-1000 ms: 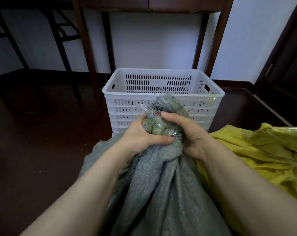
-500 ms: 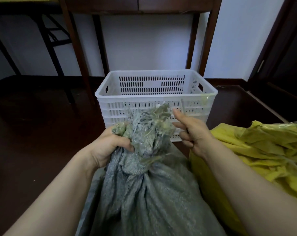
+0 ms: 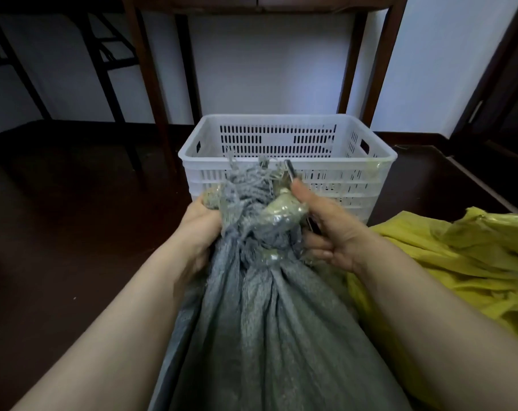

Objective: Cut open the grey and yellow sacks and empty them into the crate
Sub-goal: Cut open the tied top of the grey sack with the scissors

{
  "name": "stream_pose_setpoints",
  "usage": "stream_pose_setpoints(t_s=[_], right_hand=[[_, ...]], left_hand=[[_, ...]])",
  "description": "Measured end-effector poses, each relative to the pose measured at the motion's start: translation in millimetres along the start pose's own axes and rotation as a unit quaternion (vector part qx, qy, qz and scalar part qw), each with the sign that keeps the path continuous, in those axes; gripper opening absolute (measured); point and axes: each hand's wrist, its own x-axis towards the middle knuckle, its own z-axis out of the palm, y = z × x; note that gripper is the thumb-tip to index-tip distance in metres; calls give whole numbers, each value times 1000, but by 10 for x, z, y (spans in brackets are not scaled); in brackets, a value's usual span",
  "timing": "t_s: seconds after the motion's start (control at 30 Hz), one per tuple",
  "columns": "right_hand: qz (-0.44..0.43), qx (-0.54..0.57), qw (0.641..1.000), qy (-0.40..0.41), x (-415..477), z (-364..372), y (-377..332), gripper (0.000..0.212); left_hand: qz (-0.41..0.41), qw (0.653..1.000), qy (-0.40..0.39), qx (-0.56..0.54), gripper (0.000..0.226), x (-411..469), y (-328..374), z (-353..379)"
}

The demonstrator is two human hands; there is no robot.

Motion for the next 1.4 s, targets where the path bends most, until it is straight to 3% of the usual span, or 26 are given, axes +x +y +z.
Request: stream_pose_setpoints(t_s=[0.03,0.1,0.17,0.27,0.33,0.47,0.57,0.63,0.7,0.8,0.83,0.9,0.97,1.03,1.13,1.2,1.27,1.33,1.4], right_hand=[[-12,4,998,58,33,-11,-12,41],[-56,63,989,122,77,-64,-49,39],[-96,134,982,96,57,-87,-104,42],[-150,29,985,82,21,23,-110,30],[-222,-88,963,126,41,140,-49,27],[-311,-167,910,218,109,212,66,39],[-296,-173,898,276,174,122,113,34],[-290,-197,889,295,197,113,126,37],[-285,-198,890,296,199,114,123,40],[-171,-22,969,178,102,93,10,11],[-120,-6,985,127,53,54,-46,20],[-79,-120,988,48,3,-16,-93,32],[-110,-254,961,3,3,67,-41,45],[-148,-279,948,39,57,144,59,61],[-161,-245,951,97,147,171,185,85],[-150,-239,950,135,196,144,226,80],[-151,-254,939,174,252,129,283,61],[-146,-267,927,220,329,136,361,42],[-130,-269,920,255,416,119,420,36]], left_hand=[[-20,999,40,-13,25,15,0,0],[-63,992,102,-26,14,15,4,11],[-89,988,122,-18,8,0,17,46],[-94,986,134,-5,8,-5,24,112],[-94,991,92,-33,9,-30,60,161],[-118,964,-131,-197,41,-118,180,154],[-113,932,-261,-225,78,-203,250,71],[-64,945,-290,-138,91,-222,236,103],[-29,976,-211,-42,79,-222,217,200],[-48,996,-47,-60,63,-143,207,225],[-61,995,-9,-74,63,-116,196,215],[-81,994,11,-75,61,-109,188,224],[-87,994,-30,-67,39,-137,223,295],[-83,989,-97,-73,33,-192,266,370],[-87,975,-171,-113,54,-232,275,361],[-119,956,-229,-138,73,-253,284,302],[-142,943,-264,-141,80,-229,272,193],[-155,954,-221,-133,73,-169,205,73],[-145,976,-130,-97,53,-124,96,-11]])
